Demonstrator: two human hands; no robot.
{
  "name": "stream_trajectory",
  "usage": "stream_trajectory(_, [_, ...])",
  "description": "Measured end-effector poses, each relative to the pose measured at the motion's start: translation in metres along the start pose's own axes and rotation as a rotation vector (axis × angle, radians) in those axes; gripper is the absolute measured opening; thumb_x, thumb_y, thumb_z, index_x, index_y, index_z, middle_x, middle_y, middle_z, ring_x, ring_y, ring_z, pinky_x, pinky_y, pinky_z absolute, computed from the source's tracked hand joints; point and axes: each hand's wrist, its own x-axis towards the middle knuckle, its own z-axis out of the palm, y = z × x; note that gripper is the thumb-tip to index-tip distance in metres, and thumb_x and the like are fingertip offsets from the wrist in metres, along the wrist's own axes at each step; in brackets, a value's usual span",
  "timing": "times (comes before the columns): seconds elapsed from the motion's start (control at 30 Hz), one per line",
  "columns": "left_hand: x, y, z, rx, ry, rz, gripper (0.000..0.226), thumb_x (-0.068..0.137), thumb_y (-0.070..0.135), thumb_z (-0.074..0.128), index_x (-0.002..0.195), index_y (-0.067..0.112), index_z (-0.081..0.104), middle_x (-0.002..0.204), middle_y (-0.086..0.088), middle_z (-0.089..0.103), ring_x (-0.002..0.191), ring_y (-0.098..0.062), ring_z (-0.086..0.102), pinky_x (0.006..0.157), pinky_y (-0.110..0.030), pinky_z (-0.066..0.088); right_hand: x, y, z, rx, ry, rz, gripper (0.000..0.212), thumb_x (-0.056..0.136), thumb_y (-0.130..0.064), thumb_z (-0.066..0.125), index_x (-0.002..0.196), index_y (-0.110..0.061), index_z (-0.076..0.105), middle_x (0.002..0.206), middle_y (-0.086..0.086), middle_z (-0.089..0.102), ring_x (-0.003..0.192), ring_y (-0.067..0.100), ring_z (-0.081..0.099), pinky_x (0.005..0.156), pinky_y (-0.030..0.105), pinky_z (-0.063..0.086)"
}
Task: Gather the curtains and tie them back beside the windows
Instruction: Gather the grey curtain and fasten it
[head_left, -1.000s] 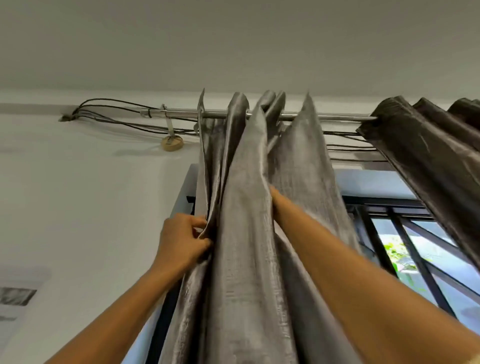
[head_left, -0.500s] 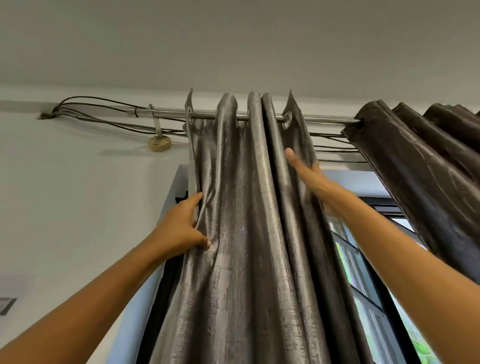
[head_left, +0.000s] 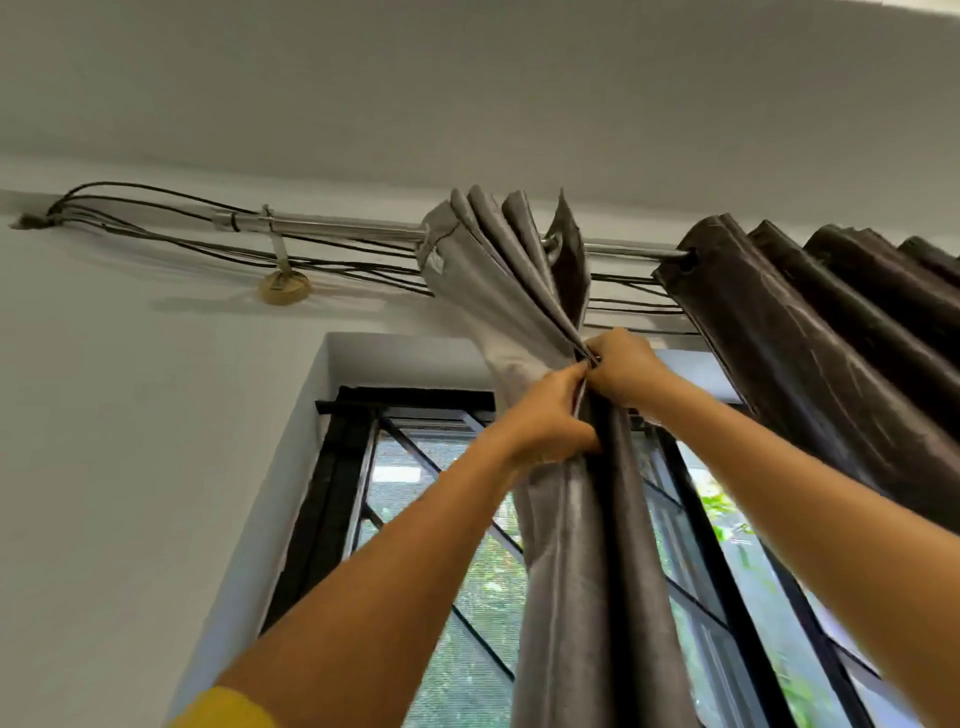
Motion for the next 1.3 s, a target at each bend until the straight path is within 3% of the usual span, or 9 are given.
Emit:
stream_trajectory(0.13, [-0.004, -0.005, 0.005, 0.032, 0.037, 0.000, 0.080, 0.057, -0.001, 0.070, 0.133, 0.012, 0.048, 0.124, -0.012, 0.059, 0.114, -0.025, 0.055, 0.096, -0.037, 0.048, -0.020, 0.015, -0.012, 0.083, -0.119, -0.007, 0.036, 0.075, 0.009, 0.058, 0.103, -0.009, 0.072, 0.091, 0.014, 0.069, 0.084, 0.020, 0.059, 0.068, 0.026, 0.045])
stream_trajectory(0.33, [-0.068, -0.021, -0.011, 0.317, 0.219, -0.153, 0.040, 0.068, -0.006, 0.068, 0.107, 0.001, 0.061, 0.104, -0.019, 0.064, 0.097, -0.032, 0.061, 0.069, -0.031, 0.047, -0.076, -0.035, 0.032, 0.088, -0.019, -0.046, 0.037, 0.073, -0.003, 0.070, 0.109, -0.011, 0.068, 0.101, 0.016, 0.069, 0.102, 0.029, 0.063, 0.084, 0.035, 0.050])
stream_trajectory(0.5, [-0.117, -0.030, -0.003, 0.416, 0.296, -0.210, 0.017, 0.077, 0.000, 0.061, 0.071, 0.006, 0.045, 0.077, -0.014, 0.054, 0.080, -0.029, 0.056, 0.055, -0.025, 0.030, -0.129, -0.053, 0.065, 0.106, -0.010, -0.063, 0.019, 0.076, -0.001, 0.063, 0.079, -0.018, 0.057, 0.069, 0.003, 0.053, 0.082, 0.029, 0.062, 0.057, 0.028, 0.031])
stream_trajectory(0.67, [-0.173, -0.043, 0.039, 0.407, 0.344, -0.142, 0.012, 0.075, -0.003, 0.050, 0.071, 0.008, 0.046, 0.080, -0.017, 0.053, 0.073, -0.033, 0.053, 0.060, -0.044, 0.037, -0.187, -0.052, 0.080, 0.169, -0.017, -0.057, 0.021, 0.078, 0.001, 0.060, 0.070, -0.016, 0.049, 0.063, -0.003, 0.051, 0.068, 0.020, 0.055, 0.048, 0.022, 0.029])
stream_trajectory(0.83, [-0.244, -0.041, 0.083, 0.345, 0.358, -0.272, 0.023, 0.078, -0.006, 0.047, 0.065, 0.014, 0.045, 0.079, -0.010, 0.052, 0.074, -0.024, 0.053, 0.059, -0.033, 0.040, -0.280, -0.038, 0.101, 0.127, -0.052, 0.056, 0.038, 0.082, -0.003, 0.054, 0.059, -0.025, 0.033, 0.055, -0.008, 0.041, 0.058, 0.010, 0.042, 0.046, 0.023, 0.028])
stream_trajectory(0.97, [-0.324, -0.025, 0.119, 0.386, 0.336, -0.446, 0.012, 0.091, 0.014, 0.052, 0.084, 0.012, 0.062, 0.090, -0.005, 0.058, 0.087, -0.020, 0.055, 0.062, -0.024, 0.037, -0.373, -0.022, 0.123, -0.016, -0.137, 0.137, 0.017, 0.073, 0.002, 0.056, 0.079, -0.013, 0.061, 0.067, 0.007, 0.063, 0.067, 0.021, 0.053, 0.060, 0.033, 0.038])
stream_trajectory(1.07, [-0.379, -0.020, 0.144, 0.436, 0.300, -0.480, 0.018, 0.091, 0.023, 0.056, 0.081, 0.012, 0.065, 0.088, -0.007, 0.060, 0.084, -0.025, 0.056, 0.059, -0.028, 0.038, -0.436, -0.019, 0.128, -0.098, -0.134, 0.182, 0.014, 0.067, 0.006, 0.065, 0.080, 0.000, 0.067, 0.063, 0.016, 0.064, 0.059, 0.035, 0.059, 0.055, 0.038, 0.043])
stream_trajectory(1.17, [-0.434, -0.017, 0.169, 0.450, 0.326, -0.476, 0.031, 0.091, 0.031, 0.047, 0.075, 0.012, 0.066, 0.083, -0.006, 0.061, 0.077, -0.027, 0.059, 0.050, -0.030, 0.047, -0.489, -0.020, 0.132, -0.170, -0.132, 0.231, 0.021, 0.068, -0.001, 0.073, 0.088, 0.002, 0.069, 0.064, 0.016, 0.063, 0.063, 0.036, 0.058, 0.060, 0.034, 0.038])
stream_trajectory(1.3, [-0.492, -0.008, 0.189, 0.403, 0.323, -0.543, 0.030, 0.091, 0.027, 0.044, 0.091, 0.011, 0.069, 0.099, -0.005, 0.063, 0.085, -0.023, 0.061, 0.056, -0.029, 0.050, -0.549, -0.029, 0.130, -0.111, -0.143, 0.263, 0.042, 0.074, -0.009, 0.059, 0.115, -0.005, 0.062, 0.094, 0.012, 0.067, 0.089, 0.032, 0.057, 0.072, 0.036, 0.033])
